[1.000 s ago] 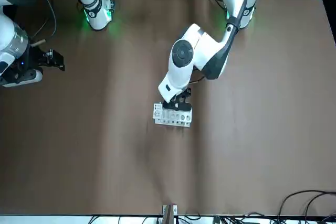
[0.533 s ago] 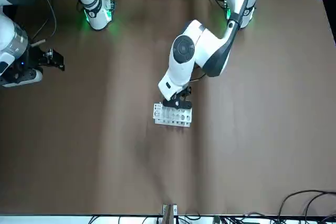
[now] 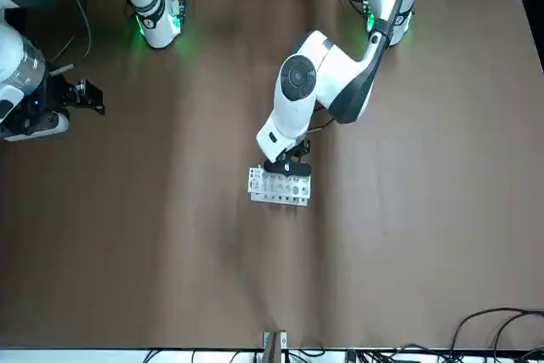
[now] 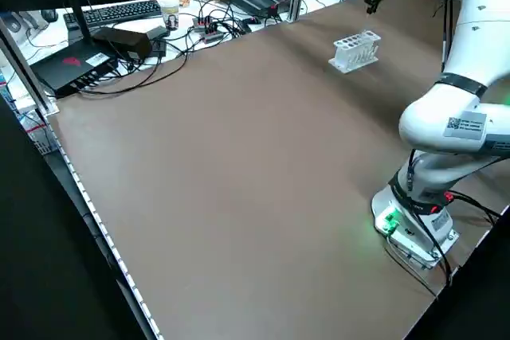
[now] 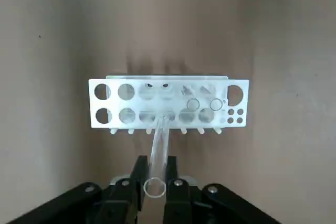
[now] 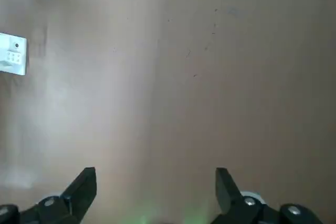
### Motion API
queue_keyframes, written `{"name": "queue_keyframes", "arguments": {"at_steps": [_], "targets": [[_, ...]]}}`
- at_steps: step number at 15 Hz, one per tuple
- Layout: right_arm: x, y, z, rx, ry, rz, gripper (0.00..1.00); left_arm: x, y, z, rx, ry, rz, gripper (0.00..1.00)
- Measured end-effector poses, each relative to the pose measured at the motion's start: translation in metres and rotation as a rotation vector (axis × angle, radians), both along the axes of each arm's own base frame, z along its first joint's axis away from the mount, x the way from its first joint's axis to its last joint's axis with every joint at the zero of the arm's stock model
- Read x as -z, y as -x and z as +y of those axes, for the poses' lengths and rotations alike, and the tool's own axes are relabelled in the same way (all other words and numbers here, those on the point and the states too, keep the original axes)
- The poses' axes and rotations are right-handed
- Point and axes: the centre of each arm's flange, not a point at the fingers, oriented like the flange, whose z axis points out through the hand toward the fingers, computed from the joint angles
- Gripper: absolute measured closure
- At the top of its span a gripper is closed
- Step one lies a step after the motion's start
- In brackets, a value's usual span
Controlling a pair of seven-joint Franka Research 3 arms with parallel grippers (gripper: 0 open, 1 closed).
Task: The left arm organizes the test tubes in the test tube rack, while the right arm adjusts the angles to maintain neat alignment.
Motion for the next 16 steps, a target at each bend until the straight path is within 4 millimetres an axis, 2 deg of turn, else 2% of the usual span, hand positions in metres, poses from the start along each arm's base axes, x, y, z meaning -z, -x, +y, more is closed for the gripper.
{"name": "queue_keyframes", "arguments": {"at_steps": [16], "targets": [[0.0, 0.0, 0.0, 0.0, 0.0, 0.0, 0.0, -0.0039, -0.0108, 0.0005, -0.023, 0.041, -0.057, 0.79]]}}
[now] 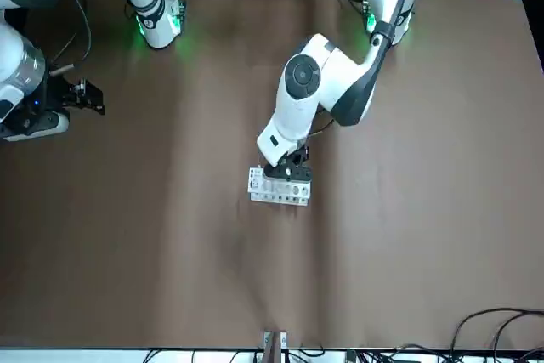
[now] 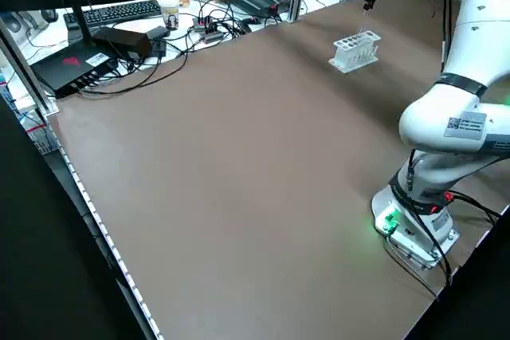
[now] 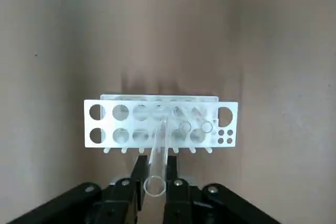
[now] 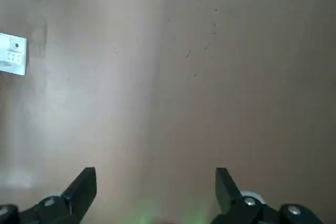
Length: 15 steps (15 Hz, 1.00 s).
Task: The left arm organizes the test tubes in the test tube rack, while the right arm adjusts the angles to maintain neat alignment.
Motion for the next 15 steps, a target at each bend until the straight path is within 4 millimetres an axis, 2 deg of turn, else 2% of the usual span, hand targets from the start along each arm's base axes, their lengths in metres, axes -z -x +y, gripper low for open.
{"name": "queue_keyframes", "arguments": {"at_steps": [15], "targets": [[0.0, 0.0, 0.0, 0.0, 0.0, 0.0, 0.0, 0.012, -0.004, 0.003, -0.008, -0.01, 0.007, 0.79]]}}
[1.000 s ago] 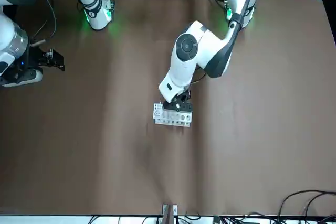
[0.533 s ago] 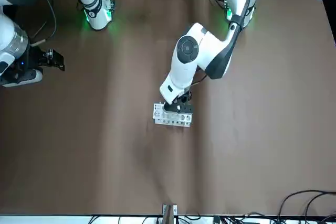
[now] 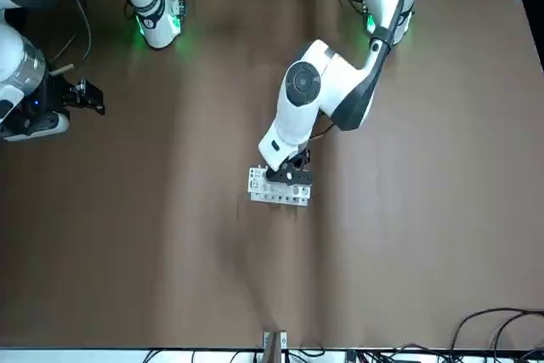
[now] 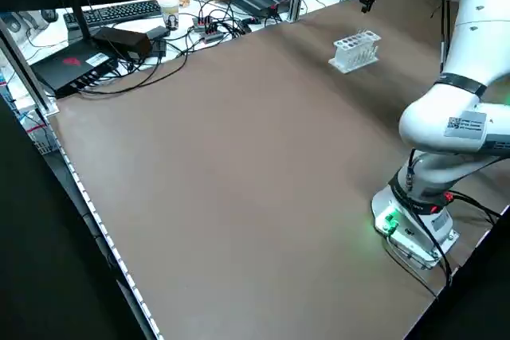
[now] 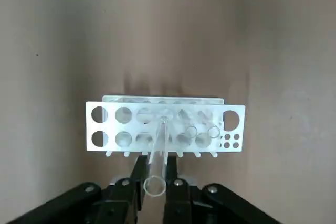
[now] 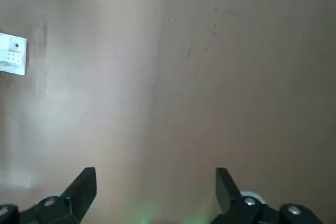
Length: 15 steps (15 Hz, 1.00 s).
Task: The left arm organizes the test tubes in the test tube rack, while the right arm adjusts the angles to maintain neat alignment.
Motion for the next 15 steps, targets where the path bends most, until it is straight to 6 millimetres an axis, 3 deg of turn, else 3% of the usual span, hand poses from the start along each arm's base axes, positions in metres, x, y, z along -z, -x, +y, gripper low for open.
{"name": "queue_keyframes", "arguments": {"at_steps": [15], "targets": [[0.0, 0.0, 0.0, 0.0, 0.0, 0.0, 0.0, 0.015, -0.005, -0.002, -0.004, 0.006, -0.013, 0.79]]}}
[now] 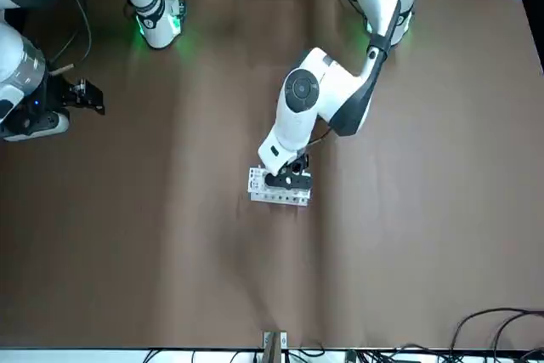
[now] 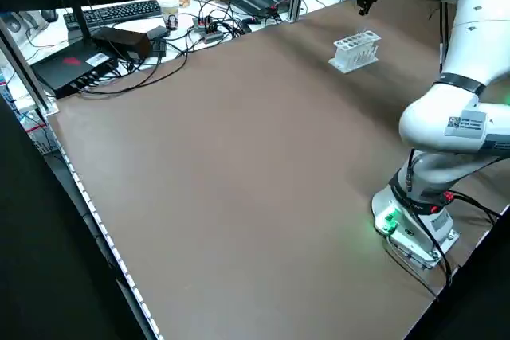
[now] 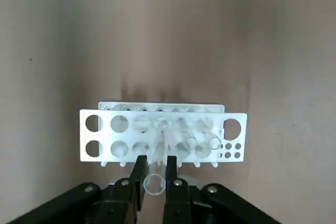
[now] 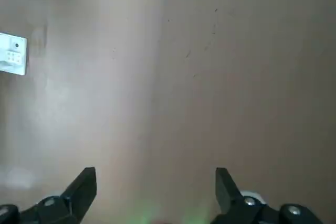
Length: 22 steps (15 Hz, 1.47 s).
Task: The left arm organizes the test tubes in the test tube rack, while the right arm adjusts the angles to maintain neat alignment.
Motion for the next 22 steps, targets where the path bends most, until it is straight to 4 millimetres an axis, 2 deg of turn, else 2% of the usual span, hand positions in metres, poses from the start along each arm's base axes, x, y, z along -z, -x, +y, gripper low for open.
{"name": "queue_keyframes", "arguments": {"at_steps": [12, 15, 16, 17, 19, 20, 22], "targets": [[0.0, 0.0, 0.0, 0.0, 0.0, 0.0, 0.0, 0.0, -0.001, -0.001, -0.001, 0.007, -0.009, 0.75], [0.0, 0.001, 0.002, -0.003, 0.0, 0.005, 0.0, -0.003, -0.002, 0.0, -0.002, 0.009, -0.013, 0.52], [0.001, 0.001, 0.005, -0.01, 0.0, 0.009, 0.0, -0.009, -0.003, 0.004, -0.005, 0.002, -0.015, 0.43], [0.001, 0.002, 0.011, -0.022, 0.0, 0.011, 0.0, -0.022, -0.007, 0.014, -0.012, -0.016, -0.02, 0.34], [0.002, 0.005, 0.034, -0.063, 0.0, 0.011, 0.0, -0.074, -0.02, 0.056, -0.028, -0.036, -0.024, 0.15], [0.005, 0.008, 0.063, -0.117, 0.001, 0.015, 0.0, -0.137, -0.028, 0.117, -0.02, -0.041, -0.019, 0.0], [0.017, 0.009, 0.095, -0.17, -0.001, 0.025, 0.0, -0.188, -0.028, 0.177, -0.002, -0.049, -0.01, 0.0]]}}
